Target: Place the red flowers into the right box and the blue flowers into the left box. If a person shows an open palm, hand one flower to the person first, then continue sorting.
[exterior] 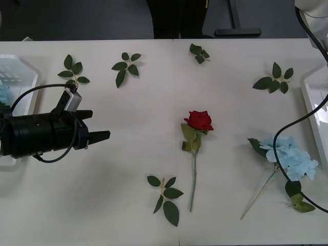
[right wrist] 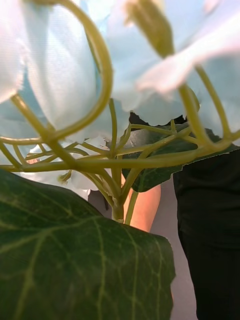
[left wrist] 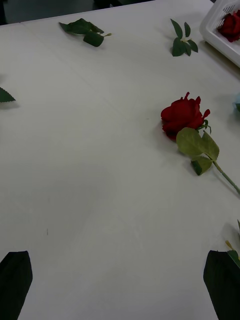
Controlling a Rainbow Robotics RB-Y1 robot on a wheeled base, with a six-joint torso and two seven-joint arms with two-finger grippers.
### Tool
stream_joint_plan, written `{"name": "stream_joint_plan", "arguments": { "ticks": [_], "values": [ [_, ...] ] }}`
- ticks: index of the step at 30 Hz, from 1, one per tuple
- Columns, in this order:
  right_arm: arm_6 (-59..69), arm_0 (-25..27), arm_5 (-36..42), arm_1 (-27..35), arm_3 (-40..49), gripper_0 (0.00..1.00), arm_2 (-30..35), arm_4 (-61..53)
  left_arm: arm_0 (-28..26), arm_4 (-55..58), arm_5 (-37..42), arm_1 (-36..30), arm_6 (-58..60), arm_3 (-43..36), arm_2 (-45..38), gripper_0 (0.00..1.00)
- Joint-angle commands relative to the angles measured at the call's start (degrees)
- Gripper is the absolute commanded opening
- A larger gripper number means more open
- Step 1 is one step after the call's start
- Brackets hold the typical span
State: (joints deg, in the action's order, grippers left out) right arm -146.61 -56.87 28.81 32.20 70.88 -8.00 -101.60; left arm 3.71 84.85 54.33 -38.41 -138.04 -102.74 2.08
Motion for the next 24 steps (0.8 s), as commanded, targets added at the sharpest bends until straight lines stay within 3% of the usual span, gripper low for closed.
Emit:
{"name": "stream_joint_plan", "arguments": {
  "ticks": [1, 2, 5, 10, 16, 24],
  "values": [
    [-1.13, -3.42, -0.6, -0.82, 2.42, 0.0, -0.18, 0.09, -0.81, 0.67, -0.71, 0.7, 1.1, -1.94, 0.12, 1.0],
    [-1.04, -3.42, -0.6, -0.82, 2.42, 0.06, -0.18, 0.09, -0.81, 0.67, -0.71, 0.7, 1.1, -1.94, 0.12, 1.0],
    [-0.6, -3.42, -1.13, -0.82, 2.24, 0.39, -0.18, 0.09, -0.81, 0.67, -0.71, 0.7, 1.1, -1.94, 0.12, 1.0],
    [-0.34, -3.42, -2.45, -0.82, 1.89, 0.71, -0.18, -1.85, -0.81, 0.67, -0.71, 0.7, 1.1, -1.94, 0.12, 1.0],
    [-0.16, -3.42, -2.8, 0.06, 1.63, 0.86, -0.18, -2.82, -0.81, 0.67, -0.71, 0.7, 1.1, -1.94, 0.12, 1.0],
    [8.18, -3.34, 7.13, 6.3, -2.77, 0.87, -2.11, -6.07, -0.81, 0.67, -0.71, 0.7, 1.1, -1.94, 0.12, 1.0]
  ]
}}
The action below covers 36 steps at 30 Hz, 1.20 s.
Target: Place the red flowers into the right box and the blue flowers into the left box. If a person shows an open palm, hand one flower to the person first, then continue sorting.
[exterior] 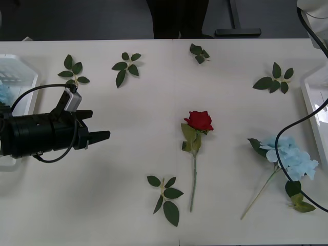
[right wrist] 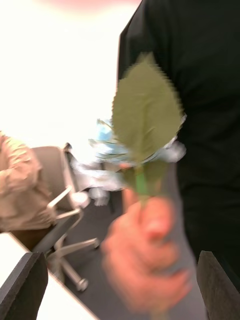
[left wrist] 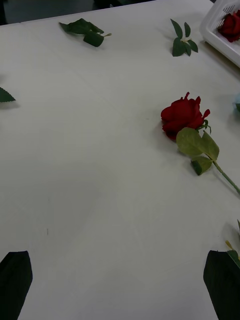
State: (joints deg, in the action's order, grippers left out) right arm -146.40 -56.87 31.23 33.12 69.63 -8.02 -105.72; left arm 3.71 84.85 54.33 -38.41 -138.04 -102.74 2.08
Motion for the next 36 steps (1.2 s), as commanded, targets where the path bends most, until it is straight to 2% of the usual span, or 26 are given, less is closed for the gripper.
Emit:
{"name": "stream_joint_plan", "arguments": {
  "ticks": [1, 9, 16, 20, 25, 26, 30, 36],
  "values": [
    [11.57, -3.42, 6.74, 7.04, -1.96, 0.87, -3.32, -1.95, -0.81, 0.67, -0.71, 0.7, 1.1, -1.94, 0.12, 1.0],
    [38.12, -3.07, 20.36, 19.61, -2.92, 0.87, -13.08, -1.42, -0.81, 0.67, -0.71, 0.7, 1.1, -1.94, 0.12, 1.0],
    [54.29, 1.41, 37.59, 26.64, -2.13, 0.87, -11.06, 2.27, -0.81, 0.67, -0.71, 0.7, 1.1, -1.94, 0.12, 1.0],
    [63.61, 7.48, 43.83, 29.37, 1.21, 0.87, -6.57, 2.97, -0.81, 0.67, -0.71, 0.7, 1.1, -1.94, 0.12, 1.0],
    [75.3, 18.9, 49.19, 30.42, 12.55, 0.87, 3.97, 10.44, -0.81, 0.67, -0.71, 0.7, 1.1, -1.94, 0.12, 1.0],
    [79.07, 22.59, 50.59, 30.42, 16.41, 0.87, 6.96, 12.64, -0.81, 0.67, -0.71, 0.7, 1.1, -1.94, 0.12, 1.0],
    [87.16, 30.68, 54.02, 30.16, 25.55, 0.89, 13.73, 17.03, -0.81, 0.67, -0.71, 0.7, 1.1, -1.94, 0.12, 1.0],
    [97.0, 40.7, 56.22, 29.81, 34.87, 0.91, 19.27, 21.43, -0.81, 0.67, -0.71, 0.7, 1.1, -1.94, 0.12, 1.0]
  ]
}}
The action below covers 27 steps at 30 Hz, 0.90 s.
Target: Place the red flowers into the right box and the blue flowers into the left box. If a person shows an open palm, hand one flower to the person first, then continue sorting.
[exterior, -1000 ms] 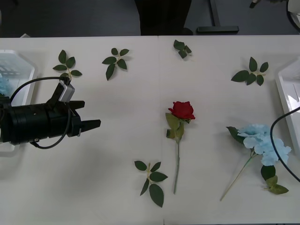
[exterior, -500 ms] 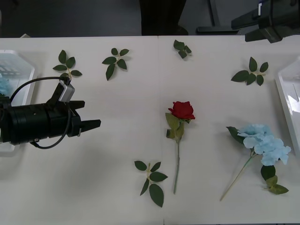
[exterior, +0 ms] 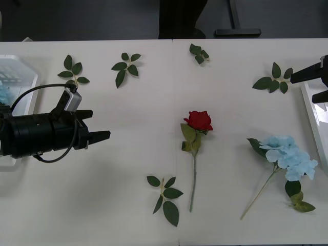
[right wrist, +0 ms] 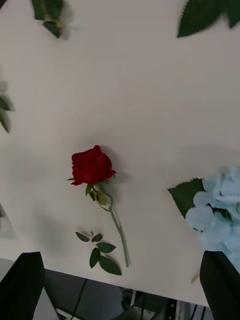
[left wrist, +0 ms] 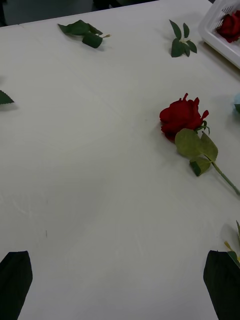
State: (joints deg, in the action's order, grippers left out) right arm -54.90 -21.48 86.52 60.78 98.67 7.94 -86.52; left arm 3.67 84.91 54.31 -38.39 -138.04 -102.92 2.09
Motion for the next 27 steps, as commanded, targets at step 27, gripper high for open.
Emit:
{"name": "stream_joint_plan", "arguments": {
  "ticks": [27],
  "values": [
    [17.02, 37.39, -8.3, 1.8, 27.98, 0.99, 5.77, 20.25, -0.77, 0.6, -0.69, 0.69, 1.1, -1.76, 0.11, 1.0]
  ]
}}
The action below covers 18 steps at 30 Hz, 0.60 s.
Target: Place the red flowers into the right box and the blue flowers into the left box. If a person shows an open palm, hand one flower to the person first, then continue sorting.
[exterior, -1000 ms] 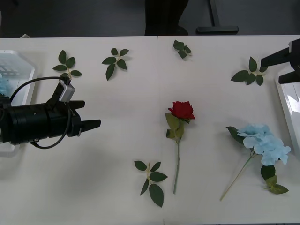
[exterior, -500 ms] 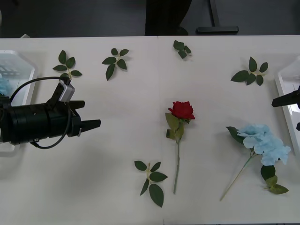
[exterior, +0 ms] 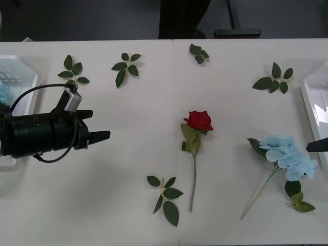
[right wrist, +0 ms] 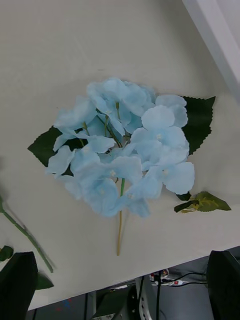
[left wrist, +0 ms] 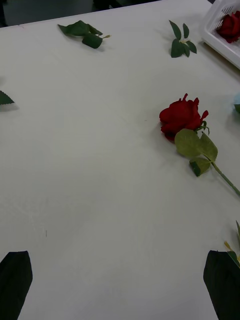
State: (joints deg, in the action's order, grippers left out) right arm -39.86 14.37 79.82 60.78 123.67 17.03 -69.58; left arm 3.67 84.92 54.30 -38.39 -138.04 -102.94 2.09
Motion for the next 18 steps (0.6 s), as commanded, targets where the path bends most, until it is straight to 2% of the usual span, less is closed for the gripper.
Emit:
{"name": "stream_joint_plan", "arguments": {
  "ticks": [1, 8, 11, 18],
  "values": [
    [2.07, 1.63, -2.3, 1.8, 3.07, 0.99, -4.46, 4.28, -0.77, 0.6, -0.69, 0.68, 1.1, -1.74, 0.11, 1.0],
    [2.68, 1.63, -11.79, 1.71, 0.87, 0.99, -14.3, 12.63, -0.77, 0.6, -0.69, 0.68, 1.1, -1.74, 0.11, 1.0],
    [3.56, 1.36, -17.77, 1.71, -0.18, 1.0, -20.63, 20.01, -0.77, 0.6, -0.69, 0.68, 1.1, -1.74, 0.11, 1.0],
    [9.27, 0.48, -22.6, 1.01, -0.8, 1.0, -25.99, 25.73, -0.77, 0.6, -0.69, 0.68, 1.1, -1.74, 0.11, 1.0]
  ]
}}
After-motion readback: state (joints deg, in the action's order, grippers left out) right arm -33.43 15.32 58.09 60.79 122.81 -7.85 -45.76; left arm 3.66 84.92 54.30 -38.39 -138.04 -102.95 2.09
